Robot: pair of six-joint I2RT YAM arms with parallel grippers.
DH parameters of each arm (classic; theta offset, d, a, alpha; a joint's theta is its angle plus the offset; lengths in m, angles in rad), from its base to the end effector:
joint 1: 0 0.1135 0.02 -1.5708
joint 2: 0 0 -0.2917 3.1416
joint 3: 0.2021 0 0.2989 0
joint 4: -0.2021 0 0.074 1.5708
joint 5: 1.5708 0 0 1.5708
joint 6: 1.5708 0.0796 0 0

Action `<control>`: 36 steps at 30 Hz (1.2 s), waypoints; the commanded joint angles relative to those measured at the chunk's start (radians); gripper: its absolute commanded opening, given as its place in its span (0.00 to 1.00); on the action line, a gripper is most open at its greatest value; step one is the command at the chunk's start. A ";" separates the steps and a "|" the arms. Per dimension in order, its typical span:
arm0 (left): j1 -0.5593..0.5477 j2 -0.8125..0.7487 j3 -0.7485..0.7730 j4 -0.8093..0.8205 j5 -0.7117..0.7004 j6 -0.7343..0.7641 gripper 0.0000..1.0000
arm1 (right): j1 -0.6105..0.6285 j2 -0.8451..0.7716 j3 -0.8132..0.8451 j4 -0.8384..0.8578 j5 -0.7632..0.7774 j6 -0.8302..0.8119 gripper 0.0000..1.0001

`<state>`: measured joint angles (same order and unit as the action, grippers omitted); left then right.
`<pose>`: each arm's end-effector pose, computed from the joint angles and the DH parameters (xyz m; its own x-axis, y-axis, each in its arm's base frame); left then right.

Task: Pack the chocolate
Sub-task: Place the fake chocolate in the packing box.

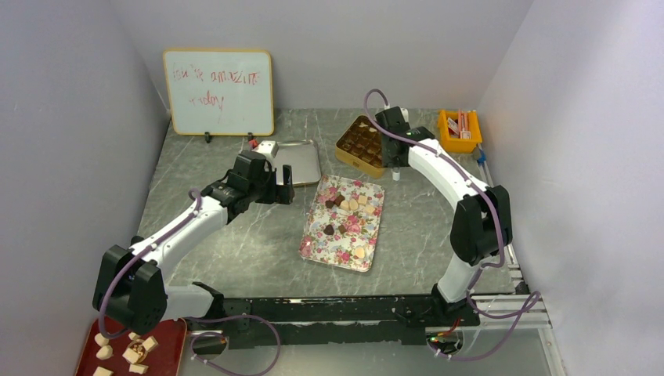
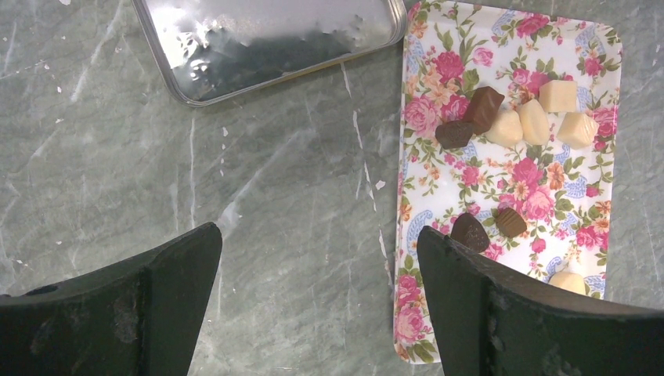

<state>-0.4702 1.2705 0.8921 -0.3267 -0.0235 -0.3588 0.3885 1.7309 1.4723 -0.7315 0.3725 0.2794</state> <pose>0.3084 -0.1546 0.2402 -0.6944 -0.0409 -0.7184 0.2063 0.9452 -0.2532 0.4239 0.1422 0.2607 -0.7901 -0.0458 -0.6113 0.0519 0.9886 -0.1412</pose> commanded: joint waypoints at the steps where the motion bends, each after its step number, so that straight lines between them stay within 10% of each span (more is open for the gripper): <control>1: 0.002 -0.028 0.005 0.014 0.006 -0.006 1.00 | -0.014 -0.001 0.045 0.051 -0.011 -0.014 0.31; 36: 0.002 0.000 0.009 0.030 0.010 -0.028 1.00 | -0.053 0.026 0.167 0.045 -0.074 -0.054 0.29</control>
<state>-0.4702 1.2713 0.8921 -0.3260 -0.0231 -0.3649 0.3351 1.8160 1.5867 -0.7055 0.3038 0.2451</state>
